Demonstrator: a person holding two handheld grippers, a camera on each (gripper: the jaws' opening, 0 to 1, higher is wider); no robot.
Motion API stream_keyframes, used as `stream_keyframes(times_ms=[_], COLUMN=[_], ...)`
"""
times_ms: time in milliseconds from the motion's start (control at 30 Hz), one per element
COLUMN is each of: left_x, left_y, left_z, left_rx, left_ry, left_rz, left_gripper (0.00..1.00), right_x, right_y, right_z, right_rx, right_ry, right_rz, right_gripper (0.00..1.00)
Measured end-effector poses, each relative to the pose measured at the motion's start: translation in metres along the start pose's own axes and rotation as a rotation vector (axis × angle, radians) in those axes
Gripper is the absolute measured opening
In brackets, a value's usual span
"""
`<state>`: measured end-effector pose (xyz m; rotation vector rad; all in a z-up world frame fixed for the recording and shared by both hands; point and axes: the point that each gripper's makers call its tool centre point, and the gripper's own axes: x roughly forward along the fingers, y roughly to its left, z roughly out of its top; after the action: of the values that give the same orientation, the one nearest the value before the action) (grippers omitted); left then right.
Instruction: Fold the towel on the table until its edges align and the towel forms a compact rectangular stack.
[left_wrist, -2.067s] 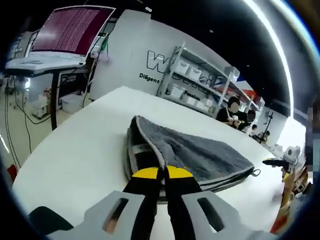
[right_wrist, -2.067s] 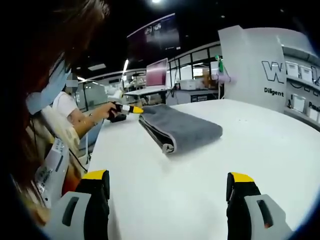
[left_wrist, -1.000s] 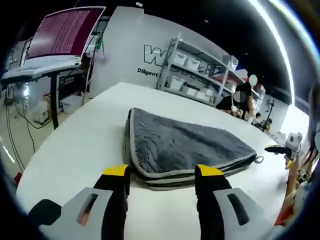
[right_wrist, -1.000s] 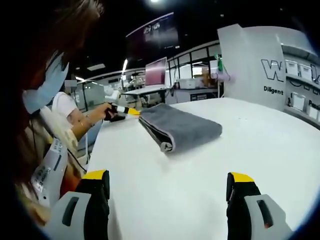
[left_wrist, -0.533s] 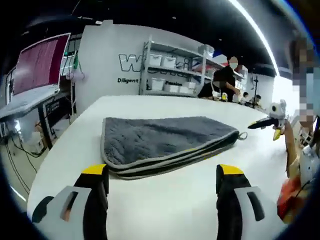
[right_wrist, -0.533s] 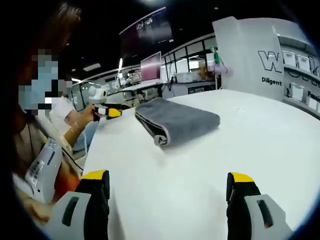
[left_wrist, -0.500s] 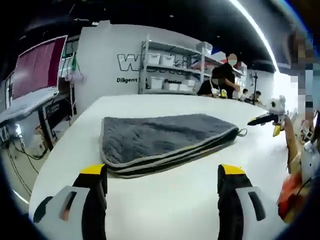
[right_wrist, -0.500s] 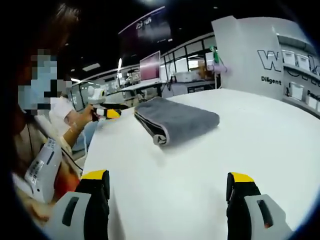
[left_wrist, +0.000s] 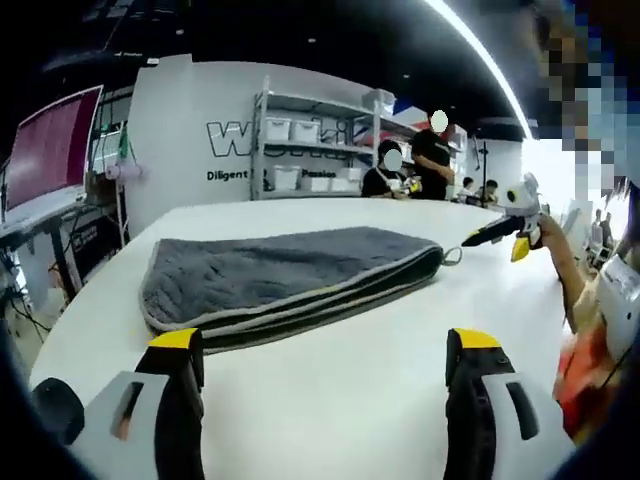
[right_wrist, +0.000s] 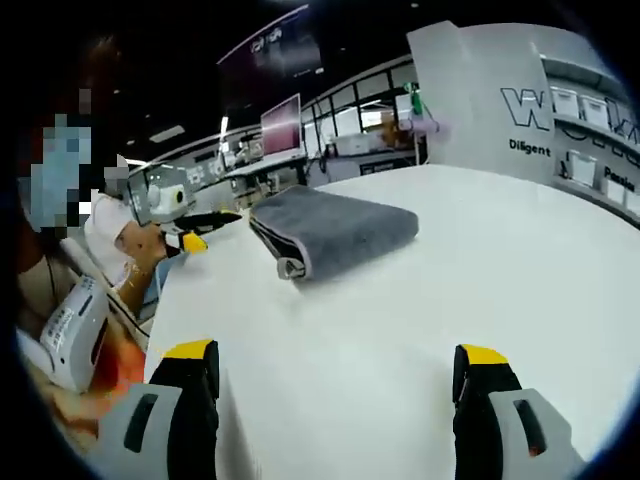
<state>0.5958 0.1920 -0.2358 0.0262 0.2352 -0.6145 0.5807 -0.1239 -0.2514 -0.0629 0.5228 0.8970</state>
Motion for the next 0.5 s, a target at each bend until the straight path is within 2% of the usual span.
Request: stream_keyframes(times_ms=[100,300,367,500], left_x=[0.002,0.004,0.002,0.004], left_y=[0.002,0.004,0.001,0.001], left_z=[0.006,0.006,0.01,0.006], left_rx=[0.017,0.042,0.047,0.033], left_ry=[-0.059,-0.087,-0.117,-0.111], left_rz=[0.015,0.01,-0.01,-0.016], left_gripper=[0.99,0.99,0.99,0.99], right_x=[0.0,-0.001,-0.001,-0.002], right_y=[-0.006,-0.013,-0.015,-0.019], right_z=[0.001,0.008,0.012,0.016], right_rx=[0.015,0.047,0.061,0.094], right_ry=[-0.006,-0.029,-0.043,-0.06], right_rz=[-0.011,-0.026,-0.028,-0.033], right_gripper=[0.99,0.99,0.99,0.99])
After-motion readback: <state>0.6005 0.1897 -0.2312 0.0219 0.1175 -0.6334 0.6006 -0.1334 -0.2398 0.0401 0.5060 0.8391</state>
